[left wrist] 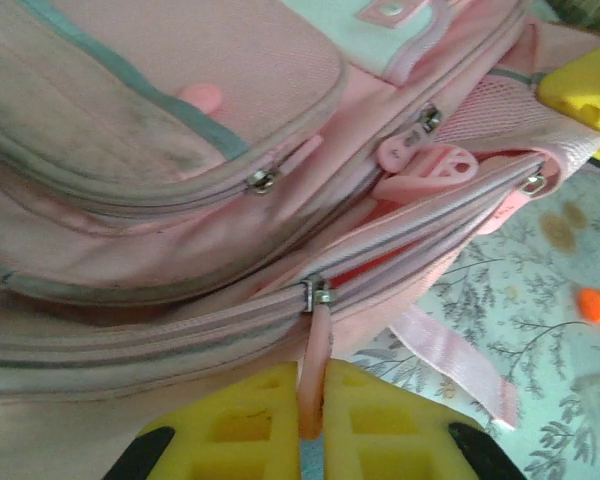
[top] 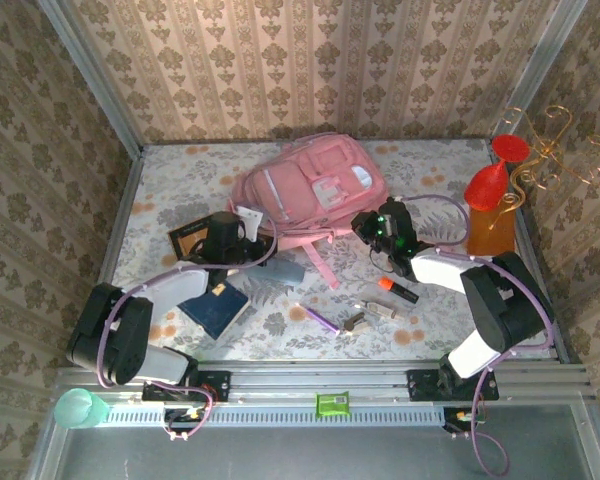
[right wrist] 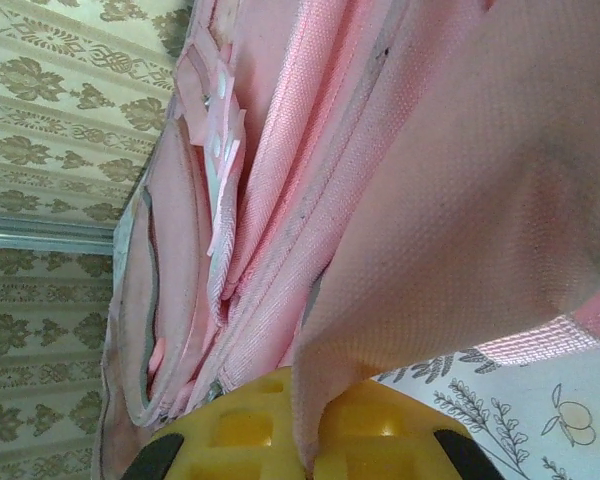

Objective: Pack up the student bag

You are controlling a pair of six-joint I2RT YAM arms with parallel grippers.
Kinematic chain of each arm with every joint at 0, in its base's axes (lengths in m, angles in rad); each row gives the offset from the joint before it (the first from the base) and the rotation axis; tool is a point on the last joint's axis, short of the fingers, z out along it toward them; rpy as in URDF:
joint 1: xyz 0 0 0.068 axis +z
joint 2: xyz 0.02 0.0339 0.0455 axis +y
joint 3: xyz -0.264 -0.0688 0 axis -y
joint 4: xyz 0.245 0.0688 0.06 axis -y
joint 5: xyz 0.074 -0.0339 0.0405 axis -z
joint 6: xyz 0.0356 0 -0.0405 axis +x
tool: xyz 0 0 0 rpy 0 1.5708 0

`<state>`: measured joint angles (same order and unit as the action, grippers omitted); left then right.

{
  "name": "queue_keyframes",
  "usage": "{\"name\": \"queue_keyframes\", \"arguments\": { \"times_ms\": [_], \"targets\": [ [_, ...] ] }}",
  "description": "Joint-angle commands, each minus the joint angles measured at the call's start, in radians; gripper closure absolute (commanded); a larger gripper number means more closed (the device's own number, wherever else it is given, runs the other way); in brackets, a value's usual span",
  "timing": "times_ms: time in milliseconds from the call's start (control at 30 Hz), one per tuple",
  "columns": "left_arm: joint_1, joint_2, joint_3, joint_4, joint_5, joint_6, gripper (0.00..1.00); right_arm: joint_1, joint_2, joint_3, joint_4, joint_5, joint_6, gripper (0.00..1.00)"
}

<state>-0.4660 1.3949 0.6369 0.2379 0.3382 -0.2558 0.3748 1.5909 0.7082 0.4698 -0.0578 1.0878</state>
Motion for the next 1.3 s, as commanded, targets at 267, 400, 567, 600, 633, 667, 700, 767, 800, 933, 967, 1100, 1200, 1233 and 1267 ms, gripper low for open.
{"name": "queue_keyframes", "arguments": {
  "times_ms": [267,400,567,600,633,667,700,767,800,933,967,1100,1200,1233,1267],
  "targets": [
    [-0.003,0.034,0.021,-0.102,-0.177,0.065,1.00,-0.032,0.012,0.049,0.011,0.043,-0.023,1.00],
    [0.056,-0.004,-0.016,-0.055,-0.135,0.009,1.00,-0.071,-0.015,0.059,-0.084,0.070,-0.094,1.00],
    [0.091,-0.025,-0.028,-0.082,-0.191,0.003,1.00,-0.138,-0.001,0.080,-0.177,0.050,-0.179,1.00],
    [0.094,-0.027,-0.031,-0.086,-0.202,0.002,1.00,-0.151,0.003,0.088,-0.191,0.042,-0.195,1.00],
    [0.096,-0.030,-0.031,-0.091,-0.215,0.000,1.00,-0.165,0.011,0.099,-0.207,0.033,-0.217,1.00],
    [0.097,-0.033,-0.031,-0.096,-0.223,0.000,1.00,-0.178,0.021,0.114,-0.229,0.019,-0.242,1.00],
    [0.098,-0.033,-0.030,-0.101,-0.225,-0.004,1.00,-0.189,0.032,0.136,-0.257,0.006,-0.263,1.00],
    [0.096,-0.033,-0.028,-0.100,-0.209,-0.013,1.00,-0.214,0.061,0.190,-0.317,-0.021,-0.322,1.00],
    [0.095,-0.034,-0.029,-0.096,-0.194,-0.016,1.00,-0.221,0.076,0.217,-0.348,-0.029,-0.352,1.00],
    [0.064,-0.020,-0.025,-0.056,-0.080,-0.056,1.00,-0.238,0.160,0.361,-0.506,-0.045,-0.464,0.97],
    [0.049,-0.012,-0.022,-0.038,-0.043,-0.077,1.00,-0.238,0.185,0.397,-0.541,-0.053,-0.485,0.93],
    [-0.033,0.026,0.009,0.010,-0.004,-0.133,1.00,-0.237,0.243,0.495,-0.661,-0.054,-0.544,0.74],
    [-0.065,0.048,0.043,0.014,-0.009,-0.149,1.00,-0.237,0.229,0.520,-0.741,-0.006,-0.584,0.56],
    [-0.069,0.054,0.056,0.008,-0.011,-0.152,1.00,-0.237,0.210,0.516,-0.761,0.005,-0.592,0.51],
    [-0.073,0.058,0.067,0.004,-0.014,-0.153,1.00,-0.237,0.187,0.503,-0.773,0.009,-0.590,0.45]
  ]
}}
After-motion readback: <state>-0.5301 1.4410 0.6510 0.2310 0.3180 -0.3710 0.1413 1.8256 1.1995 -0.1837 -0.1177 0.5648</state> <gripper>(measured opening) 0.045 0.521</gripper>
